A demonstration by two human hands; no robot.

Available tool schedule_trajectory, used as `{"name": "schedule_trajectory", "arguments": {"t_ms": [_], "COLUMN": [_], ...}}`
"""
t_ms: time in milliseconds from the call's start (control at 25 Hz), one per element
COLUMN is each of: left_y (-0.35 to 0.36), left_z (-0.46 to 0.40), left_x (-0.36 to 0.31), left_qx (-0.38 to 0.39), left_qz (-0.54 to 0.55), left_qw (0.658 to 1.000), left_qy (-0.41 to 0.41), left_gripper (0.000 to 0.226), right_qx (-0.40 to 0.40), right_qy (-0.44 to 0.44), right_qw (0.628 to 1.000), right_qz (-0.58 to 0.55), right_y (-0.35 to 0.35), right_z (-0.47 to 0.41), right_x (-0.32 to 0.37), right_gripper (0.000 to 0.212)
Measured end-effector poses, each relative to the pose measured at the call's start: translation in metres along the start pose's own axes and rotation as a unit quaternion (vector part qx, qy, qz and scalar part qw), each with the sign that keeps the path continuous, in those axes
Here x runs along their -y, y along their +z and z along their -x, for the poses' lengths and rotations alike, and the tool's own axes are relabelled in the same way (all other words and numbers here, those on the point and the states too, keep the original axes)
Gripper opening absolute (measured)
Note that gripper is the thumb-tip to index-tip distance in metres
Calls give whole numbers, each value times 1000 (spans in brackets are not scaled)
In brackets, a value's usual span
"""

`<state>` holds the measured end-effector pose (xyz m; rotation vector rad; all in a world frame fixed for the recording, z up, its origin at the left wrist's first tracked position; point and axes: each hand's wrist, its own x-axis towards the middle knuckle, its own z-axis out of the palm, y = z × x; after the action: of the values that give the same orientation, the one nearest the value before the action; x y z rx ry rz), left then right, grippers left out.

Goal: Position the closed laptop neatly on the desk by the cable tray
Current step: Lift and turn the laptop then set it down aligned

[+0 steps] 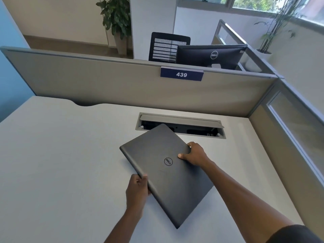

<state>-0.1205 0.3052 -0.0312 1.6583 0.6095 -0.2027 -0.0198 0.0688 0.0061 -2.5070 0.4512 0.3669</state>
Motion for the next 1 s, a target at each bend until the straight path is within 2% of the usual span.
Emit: {"name": "schedule_trajectory", "arguments": {"t_ms": [360,600,1000], "left_y": [-14,-2,55], "left_z": [-52,-79,-140], "left_x": [-52,-71,-103], "left_qx": [26,57,119], "left_qz": [-178,-242,-408], "left_qw": [979,961,878], "left_qy": [93,125,218], "left_gripper": [30,27,19], "right_qx": [-52,-55,-80], "right_qy": [132,182,279], "right_qw": [976,953,890], "right_qz": [-168,-235,-351], "right_y": [19,41,75], "right_z": [55,82,100], "right_x": [-19,-29,-23], "right_gripper": [60,63,49]}}
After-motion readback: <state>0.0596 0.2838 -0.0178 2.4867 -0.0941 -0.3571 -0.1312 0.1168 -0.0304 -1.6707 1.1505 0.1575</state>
